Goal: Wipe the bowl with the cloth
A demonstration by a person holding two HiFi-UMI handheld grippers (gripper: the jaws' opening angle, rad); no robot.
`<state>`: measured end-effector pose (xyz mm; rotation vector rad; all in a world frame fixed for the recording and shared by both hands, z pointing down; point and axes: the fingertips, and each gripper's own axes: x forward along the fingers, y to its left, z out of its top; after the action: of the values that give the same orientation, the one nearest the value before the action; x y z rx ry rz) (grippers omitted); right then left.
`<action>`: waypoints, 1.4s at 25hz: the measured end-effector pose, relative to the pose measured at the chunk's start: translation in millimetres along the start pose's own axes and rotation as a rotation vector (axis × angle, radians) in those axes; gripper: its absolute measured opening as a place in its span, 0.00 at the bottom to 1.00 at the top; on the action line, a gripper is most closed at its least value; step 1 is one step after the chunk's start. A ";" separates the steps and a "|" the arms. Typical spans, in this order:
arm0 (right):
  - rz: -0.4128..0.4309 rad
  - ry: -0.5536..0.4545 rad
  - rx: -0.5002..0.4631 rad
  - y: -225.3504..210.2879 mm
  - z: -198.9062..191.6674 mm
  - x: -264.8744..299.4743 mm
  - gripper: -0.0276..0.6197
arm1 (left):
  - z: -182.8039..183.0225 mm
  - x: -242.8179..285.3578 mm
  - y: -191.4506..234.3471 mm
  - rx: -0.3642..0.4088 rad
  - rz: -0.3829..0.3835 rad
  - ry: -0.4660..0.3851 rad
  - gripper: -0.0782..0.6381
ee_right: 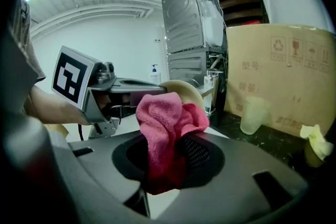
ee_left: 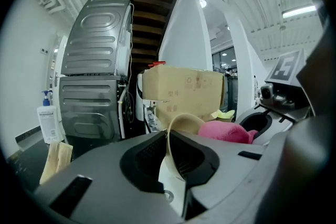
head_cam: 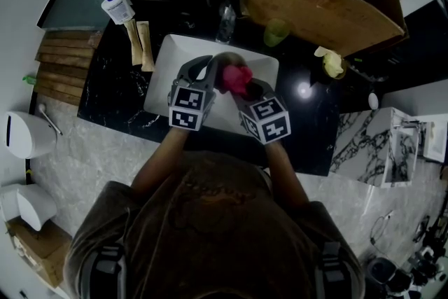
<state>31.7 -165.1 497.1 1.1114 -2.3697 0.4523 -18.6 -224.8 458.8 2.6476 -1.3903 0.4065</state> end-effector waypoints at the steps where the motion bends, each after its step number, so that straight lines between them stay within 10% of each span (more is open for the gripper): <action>1: 0.004 0.001 -0.001 2.2 -0.2 0.6 0.22 | 0.1 -0.1 0.9 -0.002 0.001 0.000 0.16; 35: -0.012 -0.084 -0.080 1.0 44.7 1.9 0.22 | -13.5 -2.3 -15.3 0.024 -0.076 0.066 0.14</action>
<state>17.2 -187.2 461.0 1.1281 -2.4289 0.3097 -9.7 -211.2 471.3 2.6702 -1.2690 0.5006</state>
